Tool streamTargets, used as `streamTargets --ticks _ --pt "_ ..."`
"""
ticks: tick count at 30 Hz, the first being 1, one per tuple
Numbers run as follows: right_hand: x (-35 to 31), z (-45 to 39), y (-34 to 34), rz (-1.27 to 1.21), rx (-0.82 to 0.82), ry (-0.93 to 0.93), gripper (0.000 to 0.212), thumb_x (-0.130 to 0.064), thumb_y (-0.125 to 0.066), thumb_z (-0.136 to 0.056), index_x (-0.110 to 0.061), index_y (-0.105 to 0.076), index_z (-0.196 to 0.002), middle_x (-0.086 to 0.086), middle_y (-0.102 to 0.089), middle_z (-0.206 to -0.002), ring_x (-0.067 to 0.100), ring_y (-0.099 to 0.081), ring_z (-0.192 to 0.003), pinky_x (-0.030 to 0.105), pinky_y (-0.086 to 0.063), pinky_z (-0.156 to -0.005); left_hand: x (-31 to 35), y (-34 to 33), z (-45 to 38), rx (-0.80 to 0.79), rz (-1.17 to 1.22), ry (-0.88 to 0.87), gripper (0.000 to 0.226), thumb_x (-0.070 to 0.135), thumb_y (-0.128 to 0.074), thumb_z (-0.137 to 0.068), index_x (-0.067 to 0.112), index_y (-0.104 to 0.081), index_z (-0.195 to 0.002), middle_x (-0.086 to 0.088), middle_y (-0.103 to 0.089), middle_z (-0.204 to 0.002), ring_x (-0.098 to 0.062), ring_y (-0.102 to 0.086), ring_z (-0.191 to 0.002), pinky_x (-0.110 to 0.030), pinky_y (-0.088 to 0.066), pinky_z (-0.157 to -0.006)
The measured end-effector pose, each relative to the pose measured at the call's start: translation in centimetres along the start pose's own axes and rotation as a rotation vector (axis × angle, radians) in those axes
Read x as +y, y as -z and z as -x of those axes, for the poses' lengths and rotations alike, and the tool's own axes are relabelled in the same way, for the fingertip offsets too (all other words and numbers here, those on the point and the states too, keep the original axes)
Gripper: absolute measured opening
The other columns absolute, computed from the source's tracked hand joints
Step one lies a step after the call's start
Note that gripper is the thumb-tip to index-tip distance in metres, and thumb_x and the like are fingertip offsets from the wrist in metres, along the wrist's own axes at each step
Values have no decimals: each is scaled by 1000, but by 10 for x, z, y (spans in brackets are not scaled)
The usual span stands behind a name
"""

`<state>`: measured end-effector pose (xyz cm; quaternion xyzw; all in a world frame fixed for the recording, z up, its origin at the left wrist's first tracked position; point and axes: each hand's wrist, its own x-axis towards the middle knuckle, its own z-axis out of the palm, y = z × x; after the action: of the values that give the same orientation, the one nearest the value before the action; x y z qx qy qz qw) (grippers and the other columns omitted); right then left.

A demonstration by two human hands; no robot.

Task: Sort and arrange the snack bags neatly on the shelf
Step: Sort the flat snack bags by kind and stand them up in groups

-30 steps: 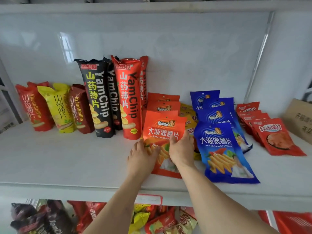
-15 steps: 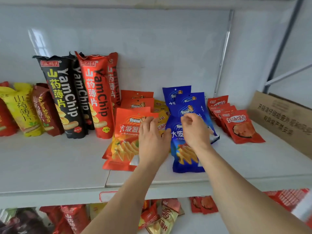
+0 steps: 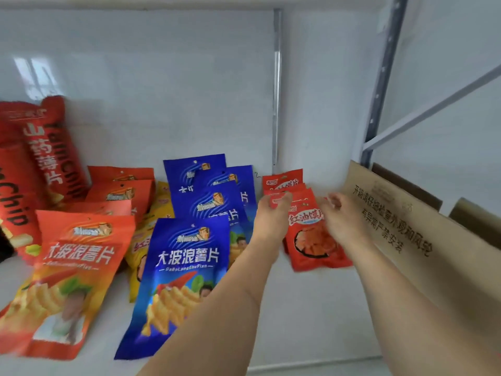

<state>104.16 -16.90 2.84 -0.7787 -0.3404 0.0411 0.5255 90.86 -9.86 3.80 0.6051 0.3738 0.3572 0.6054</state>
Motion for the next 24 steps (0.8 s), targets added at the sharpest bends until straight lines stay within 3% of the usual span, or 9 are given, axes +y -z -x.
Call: streamTargets --ticks 2,3,6,8,11,14,20,24 --pt "14 -15 2 9 -64 -52 62 -55 -53 -92 -16 -47 -141 3 -53 -141 22 -53 -125 31 -38 -90 -4 -13 -23 48 68 71 52 56 -60 -90 19 -51 -124 4 -69 -103 -9 -69 -87 -25 -54 -70" --pt "22 -22 1 -13 -97 -87 65 -57 -53 -92 -18 -44 -143 3 -50 -144 24 -51 -128 33 -38 -93 -6 -19 -34 66 94 105 59 60 -62 -87 18 -49 -126 2 -70 -104 -12 -71 -87 -28 -57 -72" --pt "42 -43 -6 -128 -207 -167 83 -69 -59 -81 -23 -38 -146 2 -47 -147 24 -53 -126 40 -42 -104 -23 -32 -75 129 83 165 116 82 -59 -51 21 -33 -146 -5 -67 -123 -23 -71 -100 -45 -59 -88" --pt "57 -56 -14 -224 -249 -207 87 -78 -64 -68 -30 -45 -137 -3 -60 -132 19 -65 -110 45 -50 -98 -34 -37 -94 157 61 206 123 83 -59 -48 28 -25 -152 -6 -66 -124 -25 -72 -99 -47 -60 -86" --pt "66 -64 -24 -262 -300 -186 50 -62 -67 -79 -34 -52 -119 -11 -69 -104 11 -70 -90 41 -57 -88 -30 -42 -97 154 88 226 84 65 -64 -82 24 -32 -148 -5 -71 -109 -23 -75 -87 -44 -63 -79" --pt "71 -68 -28 -241 -301 -138 48 -58 -64 -84 -34 -52 -124 -14 -69 -102 8 -68 -89 33 -56 -82 -33 -48 -109 104 94 200 51 51 -63 -93 23 -46 -131 -3 -73 -99 -21 -76 -79 -37 -63 -70" --pt "82 -83 -17 -178 -254 -93 43 -54 -62 -88 -34 -52 -124 -11 -69 -103 8 -68 -87 29 -55 -76 -40 -65 -122 -9 100 172 43 46 -61 -95 28 -47 -132 -3 -75 -106 -23 -77 -84 -42 -63 -76" --pt "84 -87 -12 -165 -228 -90 40 -48 -63 -90 -35 -51 -125 -13 -68 -99 3 -66 -82 19 -48 -64 -41 -75 -126 -55 94 165 43 46 -61 -96 30 -47 -133 -3 -74 -107 -24 -77 -85 -44 -63 -78"
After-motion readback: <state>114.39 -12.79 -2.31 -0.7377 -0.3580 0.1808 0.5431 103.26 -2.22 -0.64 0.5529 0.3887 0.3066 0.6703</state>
